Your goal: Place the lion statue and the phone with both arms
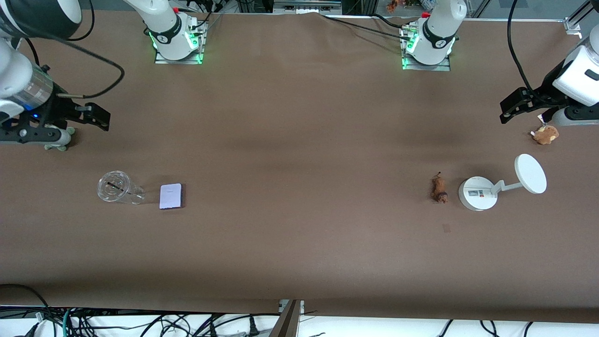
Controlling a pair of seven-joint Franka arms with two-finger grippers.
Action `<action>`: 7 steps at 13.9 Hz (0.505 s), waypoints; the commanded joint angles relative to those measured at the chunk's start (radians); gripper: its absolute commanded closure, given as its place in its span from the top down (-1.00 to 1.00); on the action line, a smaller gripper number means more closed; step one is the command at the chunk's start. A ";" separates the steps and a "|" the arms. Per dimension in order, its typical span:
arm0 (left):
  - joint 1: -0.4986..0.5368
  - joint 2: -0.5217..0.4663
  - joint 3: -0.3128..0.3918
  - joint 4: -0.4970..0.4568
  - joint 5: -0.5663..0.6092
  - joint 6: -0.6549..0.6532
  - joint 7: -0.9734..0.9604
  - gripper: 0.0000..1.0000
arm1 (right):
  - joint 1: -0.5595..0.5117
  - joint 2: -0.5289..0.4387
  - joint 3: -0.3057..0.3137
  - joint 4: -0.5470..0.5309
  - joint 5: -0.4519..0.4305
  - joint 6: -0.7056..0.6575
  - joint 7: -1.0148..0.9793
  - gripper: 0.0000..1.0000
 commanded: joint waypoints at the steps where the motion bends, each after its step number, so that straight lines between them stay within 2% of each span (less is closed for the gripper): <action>1: 0.007 -0.001 -0.011 0.031 -0.010 -0.012 -0.003 1.00 | -0.033 -0.051 0.014 -0.015 -0.009 -0.009 -0.015 1.00; 4: 0.012 0.024 -0.009 0.055 -0.011 -0.047 -0.005 1.00 | -0.041 -0.051 0.014 -0.010 0.012 -0.062 -0.003 1.00; 6: 0.018 0.038 -0.008 0.063 -0.017 -0.052 -0.003 1.00 | -0.053 -0.051 0.008 -0.010 0.076 -0.074 0.000 1.00; 7: 0.017 0.038 -0.008 0.063 -0.017 -0.052 -0.003 1.00 | -0.053 -0.050 0.004 -0.009 0.081 -0.082 0.000 1.00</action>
